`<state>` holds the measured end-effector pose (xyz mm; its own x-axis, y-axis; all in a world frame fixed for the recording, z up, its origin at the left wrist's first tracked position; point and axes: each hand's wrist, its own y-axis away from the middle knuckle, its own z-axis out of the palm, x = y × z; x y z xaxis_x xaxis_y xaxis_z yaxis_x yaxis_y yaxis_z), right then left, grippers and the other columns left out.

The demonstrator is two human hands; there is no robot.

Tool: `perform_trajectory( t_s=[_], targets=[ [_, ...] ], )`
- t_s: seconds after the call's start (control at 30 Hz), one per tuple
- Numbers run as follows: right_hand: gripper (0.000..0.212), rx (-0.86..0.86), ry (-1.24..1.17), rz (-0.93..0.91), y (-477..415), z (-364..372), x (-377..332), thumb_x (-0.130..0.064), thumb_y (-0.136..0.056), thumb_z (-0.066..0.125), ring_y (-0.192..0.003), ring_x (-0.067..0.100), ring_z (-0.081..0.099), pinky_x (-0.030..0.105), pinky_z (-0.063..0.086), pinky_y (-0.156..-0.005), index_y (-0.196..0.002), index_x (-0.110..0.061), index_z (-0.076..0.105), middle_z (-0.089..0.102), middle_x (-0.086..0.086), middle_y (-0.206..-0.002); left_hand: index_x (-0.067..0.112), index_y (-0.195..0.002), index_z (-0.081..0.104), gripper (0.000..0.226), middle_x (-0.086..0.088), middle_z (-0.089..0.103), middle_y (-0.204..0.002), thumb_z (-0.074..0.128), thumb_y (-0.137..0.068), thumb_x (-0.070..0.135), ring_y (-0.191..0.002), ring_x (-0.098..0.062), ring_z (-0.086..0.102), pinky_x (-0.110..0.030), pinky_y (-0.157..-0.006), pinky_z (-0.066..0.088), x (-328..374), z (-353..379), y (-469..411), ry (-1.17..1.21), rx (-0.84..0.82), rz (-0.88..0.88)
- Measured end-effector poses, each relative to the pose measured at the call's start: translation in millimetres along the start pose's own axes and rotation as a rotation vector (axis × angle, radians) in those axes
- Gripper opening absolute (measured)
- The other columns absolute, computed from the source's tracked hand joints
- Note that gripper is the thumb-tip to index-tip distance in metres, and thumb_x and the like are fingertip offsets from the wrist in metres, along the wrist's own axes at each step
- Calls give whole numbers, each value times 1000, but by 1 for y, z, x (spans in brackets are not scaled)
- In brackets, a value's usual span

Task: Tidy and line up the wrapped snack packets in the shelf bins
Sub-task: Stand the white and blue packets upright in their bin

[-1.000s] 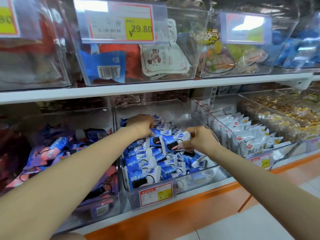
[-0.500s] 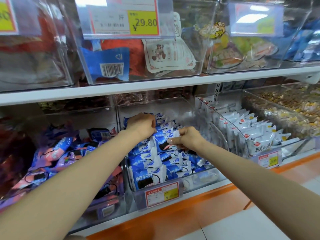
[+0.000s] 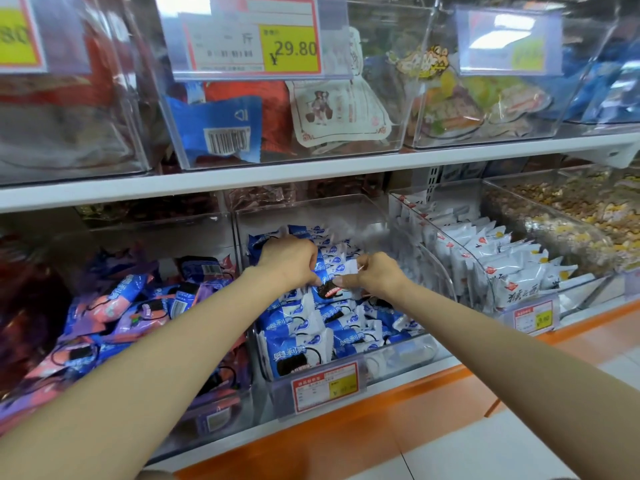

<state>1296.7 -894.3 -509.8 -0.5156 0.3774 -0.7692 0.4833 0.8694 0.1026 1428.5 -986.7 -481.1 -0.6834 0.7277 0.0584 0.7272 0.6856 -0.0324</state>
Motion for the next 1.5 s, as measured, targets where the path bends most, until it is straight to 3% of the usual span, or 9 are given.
perform_trajectory(
  t_s=[0.07,0.33,0.53,0.6,0.73,0.9,1.07,1.23,1.5],
  targets=[
    [44,43,148,-30,4,-12,-4,-35,-71,81,-77,22,57,33,46,-71,-96,-4,62,62,8,-85,22,-88,57,27,-1,64,-99,71,-78,43,-92,-16,52,-30,-70,42,0,0,1,-6,2,3],
    [60,-141,939,14,43,-30,-2,-57,-78,66,-98,24,62,31,45,-74,-113,-10,56,63,6,-112,19,-95,60,26,1,63,-97,68,-82,41,-92,-16,54,-28,-71,42,3,-7,11,83,76,14],
    [50,31,831,-6,62,-47,-9,-42,-83,66,-100,25,61,36,52,-84,-121,-13,51,62,7,-113,19,-88,60,7,4,66,-90,61,-87,26,-90,-17,61,-27,-71,40,19,-16,26,270,246,46],
    [49,117,721,-38,68,-54,-13,-41,-82,67,-93,24,62,36,53,-79,-119,-13,50,63,6,-106,16,-81,63,16,2,70,-84,63,-88,30,-78,-13,64,-27,-67,46,26,-20,29,455,152,19],
    [45,290,386,-96,79,-51,-15,-43,-79,69,-82,24,60,33,48,-68,-105,-14,44,61,3,-95,17,-81,64,20,-1,73,-81,64,-85,37,-58,-1,61,-13,-51,45,44,-28,42,1087,-336,-62],
    [45,169,60,-92,85,-39,-9,-33,-72,79,-74,30,66,43,55,-63,-91,-14,43,64,10,-93,14,-81,50,23,1,64,-71,72,-81,18,-60,-6,61,-16,-57,51,58,-12,45,1274,-169,-151],
    [25,139,54,-124,87,-60,-3,-30,-79,74,-51,14,58,13,42,-42,-91,-17,56,64,-1,-95,13,-104,54,25,-2,57,-81,66,-83,7,-70,-14,52,-23,-66,42,38,-20,32,1027,7,-85],
    [13,356,90,-207,85,-81,13,-14,-86,66,-52,18,59,32,55,-60,-78,-21,60,66,3,-86,16,-105,57,24,-2,63,-92,66,-83,14,-72,-13,54,-27,-65,45,25,-30,21,592,-135,89],
    [13,308,147,-284,85,-78,16,-11,-89,61,-57,21,63,26,50,-61,-80,-21,62,63,-2,-80,20,-101,59,21,5,62,-102,64,-86,34,-95,-16,56,-25,-67,34,31,-9,19,-4,-19,268]
  ],
)
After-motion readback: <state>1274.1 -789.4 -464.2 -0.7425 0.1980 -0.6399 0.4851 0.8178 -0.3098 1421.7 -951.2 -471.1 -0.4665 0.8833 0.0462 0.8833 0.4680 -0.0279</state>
